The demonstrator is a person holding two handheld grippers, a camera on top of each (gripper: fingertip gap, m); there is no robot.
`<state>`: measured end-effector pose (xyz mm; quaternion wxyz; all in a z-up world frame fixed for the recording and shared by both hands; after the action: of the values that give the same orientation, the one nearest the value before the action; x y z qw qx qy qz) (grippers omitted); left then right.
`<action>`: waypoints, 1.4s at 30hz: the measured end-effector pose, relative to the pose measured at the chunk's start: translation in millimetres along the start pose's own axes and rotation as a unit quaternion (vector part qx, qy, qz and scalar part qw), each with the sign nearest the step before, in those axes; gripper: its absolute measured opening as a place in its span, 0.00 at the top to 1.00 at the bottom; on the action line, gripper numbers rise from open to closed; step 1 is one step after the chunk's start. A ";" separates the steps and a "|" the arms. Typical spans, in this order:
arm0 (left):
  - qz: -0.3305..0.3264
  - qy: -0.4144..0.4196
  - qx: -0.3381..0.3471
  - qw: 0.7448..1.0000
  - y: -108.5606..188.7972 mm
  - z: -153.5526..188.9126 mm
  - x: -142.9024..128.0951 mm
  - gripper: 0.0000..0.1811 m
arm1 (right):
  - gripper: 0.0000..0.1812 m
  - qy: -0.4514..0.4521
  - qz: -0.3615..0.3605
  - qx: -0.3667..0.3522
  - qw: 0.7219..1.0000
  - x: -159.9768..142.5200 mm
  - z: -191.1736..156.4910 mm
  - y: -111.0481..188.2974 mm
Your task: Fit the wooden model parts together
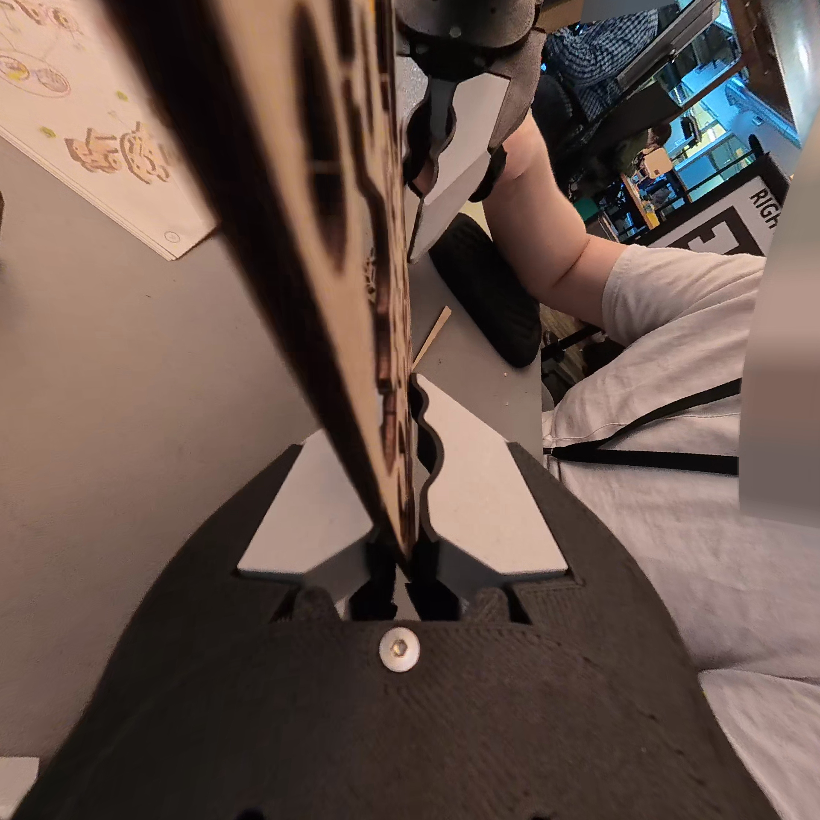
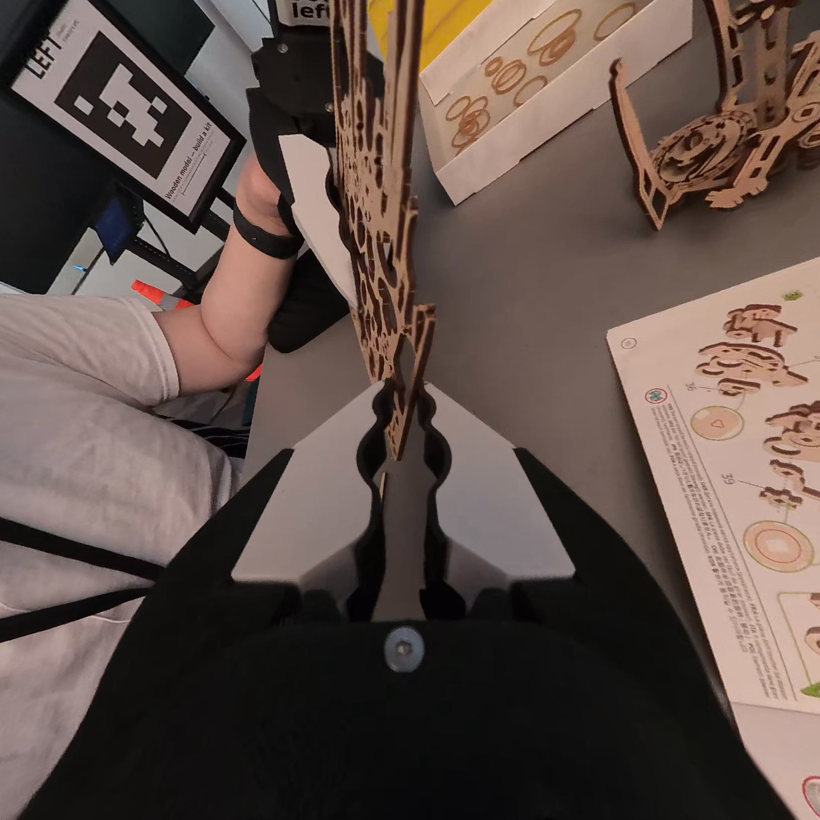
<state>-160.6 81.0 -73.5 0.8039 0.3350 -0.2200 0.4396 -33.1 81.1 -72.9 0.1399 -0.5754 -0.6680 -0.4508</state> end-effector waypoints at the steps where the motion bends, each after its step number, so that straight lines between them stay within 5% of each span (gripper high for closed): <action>1: 0.000 0.003 -0.002 1.000 -0.3 -0.3 -0.4 0.99 | 0.96 -0.005 0.001 0.004 1.000 -0.5 0.3 -0.6; 22: -0.042 -0.012 0.040 0.998 -6.3 -2.6 -17.1 1.00 | 0.96 -0.005 -0.051 -0.046 0.998 -18.7 6.2 -22.7; 30: -0.032 0.039 -0.030 0.998 -0.3 -2.2 -18.5 1.00 | 0.96 0.022 -0.043 0.000 0.999 -13.5 -8.2 -21.2; 42: -0.031 0.029 -0.046 0.998 1.4 4.2 -17.1 0.99 | 0.91 0.024 -0.019 0.033 0.999 -4.2 -11.1 -4.2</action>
<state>-170.9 68.9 -81.3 0.8375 0.2914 -0.2064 0.4136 -39.3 70.2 -71.6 0.1663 -0.5465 -0.6899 -0.4448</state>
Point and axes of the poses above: each gripper's, where its closed fingertips meet, y back along the fingers, x out of its top, z = x × y across the jaws, the point moved 4 cm from there along y, back along the fingers, and after that the axes turned 4 degrees about -x, right-handed, at the moved point
